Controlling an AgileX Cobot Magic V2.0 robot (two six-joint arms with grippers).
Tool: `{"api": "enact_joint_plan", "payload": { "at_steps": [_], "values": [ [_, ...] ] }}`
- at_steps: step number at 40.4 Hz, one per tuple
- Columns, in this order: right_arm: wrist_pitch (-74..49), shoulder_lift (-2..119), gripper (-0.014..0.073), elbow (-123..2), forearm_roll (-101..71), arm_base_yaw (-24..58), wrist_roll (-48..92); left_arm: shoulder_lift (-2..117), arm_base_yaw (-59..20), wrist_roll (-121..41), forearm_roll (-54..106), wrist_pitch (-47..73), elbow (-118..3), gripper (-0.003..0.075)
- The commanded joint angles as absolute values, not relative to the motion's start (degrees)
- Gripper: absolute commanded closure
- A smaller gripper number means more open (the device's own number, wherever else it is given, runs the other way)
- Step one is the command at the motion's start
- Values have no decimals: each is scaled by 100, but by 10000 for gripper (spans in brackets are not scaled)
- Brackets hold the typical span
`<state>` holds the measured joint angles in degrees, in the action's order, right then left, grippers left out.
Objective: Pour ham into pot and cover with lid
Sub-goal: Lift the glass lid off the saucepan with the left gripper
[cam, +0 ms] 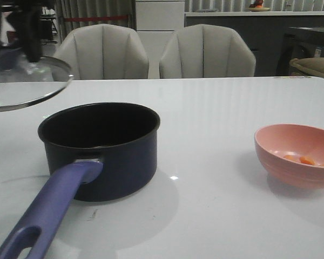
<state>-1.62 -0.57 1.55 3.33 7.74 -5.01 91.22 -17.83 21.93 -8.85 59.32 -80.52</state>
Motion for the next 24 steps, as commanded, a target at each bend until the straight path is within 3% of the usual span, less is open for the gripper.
{"api": "enact_joint_plan", "payload": {
  "at_steps": [1,12,24],
  "values": [
    [342,-175,447,123,403,736,-462,8505,-1238,1877,-666,5253,-7671,514],
    [342,-175,447,123,403,736,-462,8302,-36,953,-67,4461,-6180,514],
    [342,-175,447,123,403,736,-462,8667,223,647,168,3782,-5553,512]
  ]
}}
